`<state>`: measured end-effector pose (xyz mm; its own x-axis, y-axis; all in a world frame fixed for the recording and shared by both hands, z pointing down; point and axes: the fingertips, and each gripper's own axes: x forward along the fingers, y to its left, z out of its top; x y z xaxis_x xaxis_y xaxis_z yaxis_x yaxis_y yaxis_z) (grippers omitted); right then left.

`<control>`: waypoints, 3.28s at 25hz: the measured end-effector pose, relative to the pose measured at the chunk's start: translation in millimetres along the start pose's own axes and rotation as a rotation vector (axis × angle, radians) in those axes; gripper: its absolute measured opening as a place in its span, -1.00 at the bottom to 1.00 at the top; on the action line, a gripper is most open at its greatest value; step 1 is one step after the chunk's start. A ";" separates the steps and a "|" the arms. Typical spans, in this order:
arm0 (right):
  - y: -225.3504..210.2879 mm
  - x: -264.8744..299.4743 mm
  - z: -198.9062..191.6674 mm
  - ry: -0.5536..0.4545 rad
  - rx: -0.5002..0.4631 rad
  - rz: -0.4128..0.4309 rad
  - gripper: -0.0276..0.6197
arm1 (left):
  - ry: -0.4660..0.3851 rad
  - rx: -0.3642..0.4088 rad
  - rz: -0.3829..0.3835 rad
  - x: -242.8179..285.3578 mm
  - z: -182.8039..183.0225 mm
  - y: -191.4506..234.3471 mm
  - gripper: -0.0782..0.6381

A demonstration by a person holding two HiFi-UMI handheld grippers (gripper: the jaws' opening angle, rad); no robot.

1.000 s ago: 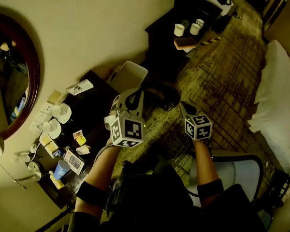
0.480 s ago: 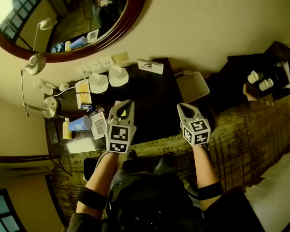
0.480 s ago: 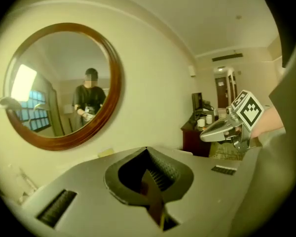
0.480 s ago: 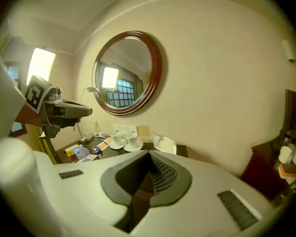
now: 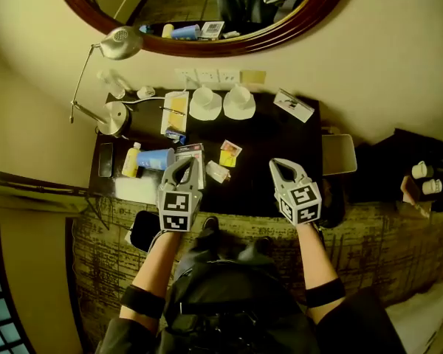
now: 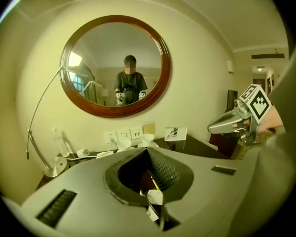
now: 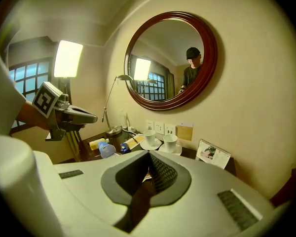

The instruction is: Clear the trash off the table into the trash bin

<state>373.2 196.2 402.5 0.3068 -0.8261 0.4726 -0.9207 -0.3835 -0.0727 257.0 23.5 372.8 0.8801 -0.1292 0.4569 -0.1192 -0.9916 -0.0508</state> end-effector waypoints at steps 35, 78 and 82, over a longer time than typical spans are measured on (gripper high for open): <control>49.7 12.6 -75.8 0.131 0.072 0.062 -0.90 | 0.462 1.121 -0.620 114.3 -186.2 -65.2 -0.01; 37.4 8.8 -83.9 0.106 0.178 -0.152 -0.90 | 0.154 0.647 -0.543 89.9 -87.4 -56.2 -0.75; 34.7 0.5 -63.0 0.066 0.159 -0.182 -0.90 | -0.011 0.223 -0.472 52.4 -26.7 -43.6 -0.75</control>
<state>326.1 208.5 455.5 0.4432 -0.7106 0.5465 -0.8004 -0.5882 -0.1157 296.0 60.3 422.7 0.8196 0.3333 0.4661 0.3912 -0.9198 -0.0301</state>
